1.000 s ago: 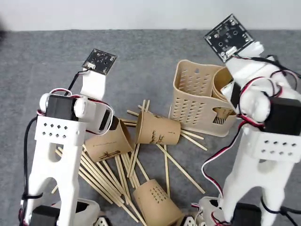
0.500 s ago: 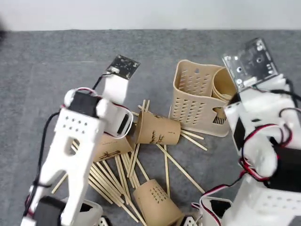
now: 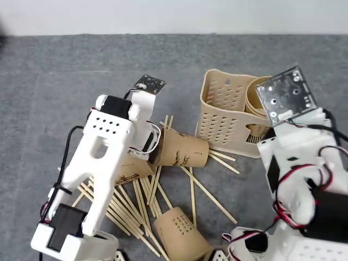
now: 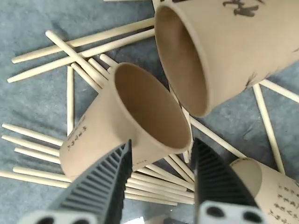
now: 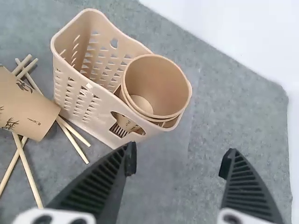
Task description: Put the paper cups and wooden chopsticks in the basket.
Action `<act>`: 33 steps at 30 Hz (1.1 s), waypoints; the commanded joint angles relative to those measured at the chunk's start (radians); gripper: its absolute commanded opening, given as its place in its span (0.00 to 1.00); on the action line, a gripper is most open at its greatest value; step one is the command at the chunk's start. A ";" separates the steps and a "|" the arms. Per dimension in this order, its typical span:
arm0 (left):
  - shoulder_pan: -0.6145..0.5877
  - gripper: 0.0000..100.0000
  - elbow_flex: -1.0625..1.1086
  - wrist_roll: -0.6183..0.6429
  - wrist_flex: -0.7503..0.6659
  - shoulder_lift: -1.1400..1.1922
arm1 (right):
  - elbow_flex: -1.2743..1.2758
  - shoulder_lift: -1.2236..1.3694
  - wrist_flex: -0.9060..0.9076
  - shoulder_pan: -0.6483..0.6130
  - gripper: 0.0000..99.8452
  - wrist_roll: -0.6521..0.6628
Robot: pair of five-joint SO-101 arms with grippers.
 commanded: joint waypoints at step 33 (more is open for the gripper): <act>-0.206 0.23 -0.108 -0.072 -0.026 -0.006 | 0.002 -0.013 0.035 0.010 0.30 -0.015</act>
